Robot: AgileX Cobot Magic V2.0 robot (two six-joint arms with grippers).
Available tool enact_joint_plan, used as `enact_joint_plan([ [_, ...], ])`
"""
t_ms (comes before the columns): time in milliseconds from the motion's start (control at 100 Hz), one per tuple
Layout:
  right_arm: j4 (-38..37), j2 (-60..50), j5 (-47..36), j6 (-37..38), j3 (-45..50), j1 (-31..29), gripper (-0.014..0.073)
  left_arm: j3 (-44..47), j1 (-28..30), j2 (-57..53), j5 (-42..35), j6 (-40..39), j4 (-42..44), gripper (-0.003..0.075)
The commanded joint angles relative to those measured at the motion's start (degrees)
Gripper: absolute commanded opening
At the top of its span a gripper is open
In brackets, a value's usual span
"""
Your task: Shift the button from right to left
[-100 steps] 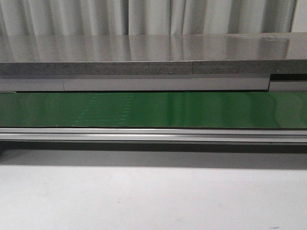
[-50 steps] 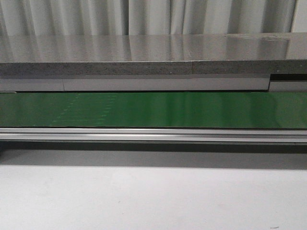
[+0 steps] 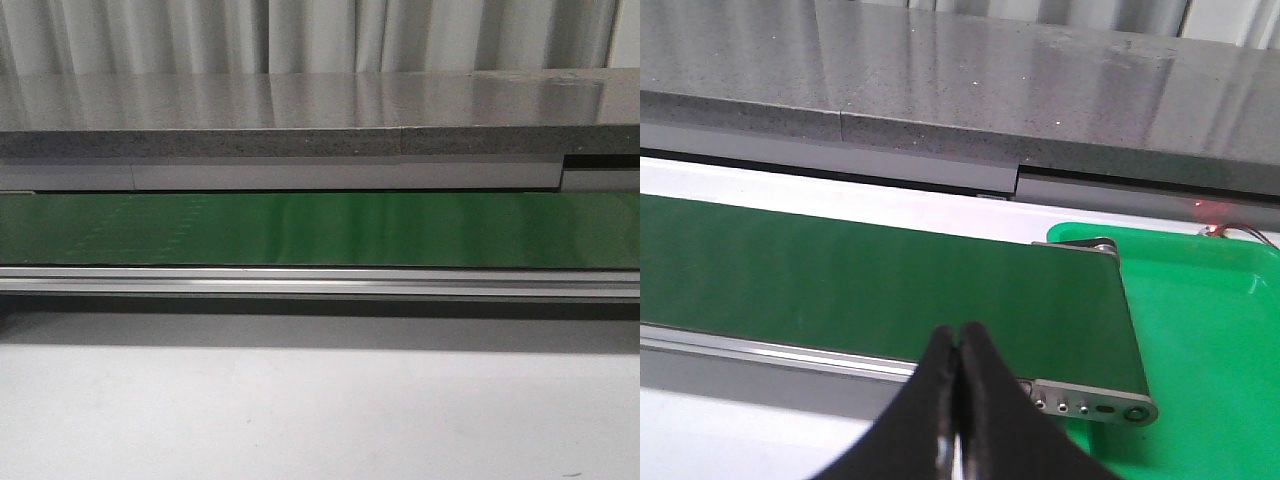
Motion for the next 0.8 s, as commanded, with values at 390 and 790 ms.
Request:
enact_joint_plan([
  [390, -0.5, 0.4, -4.7, -0.4, -1.4, 0.1, -0.0067, -1.1, -14.1, -16.1, -2.6, -0.2, -3.4, -0.002],
  [790, -0.5, 0.4, -4.7, -0.4, -1.4, 0.1, -0.0067, 15.6, -16.5, -29.7, -14.3, -0.2, -5.8, -0.002],
])
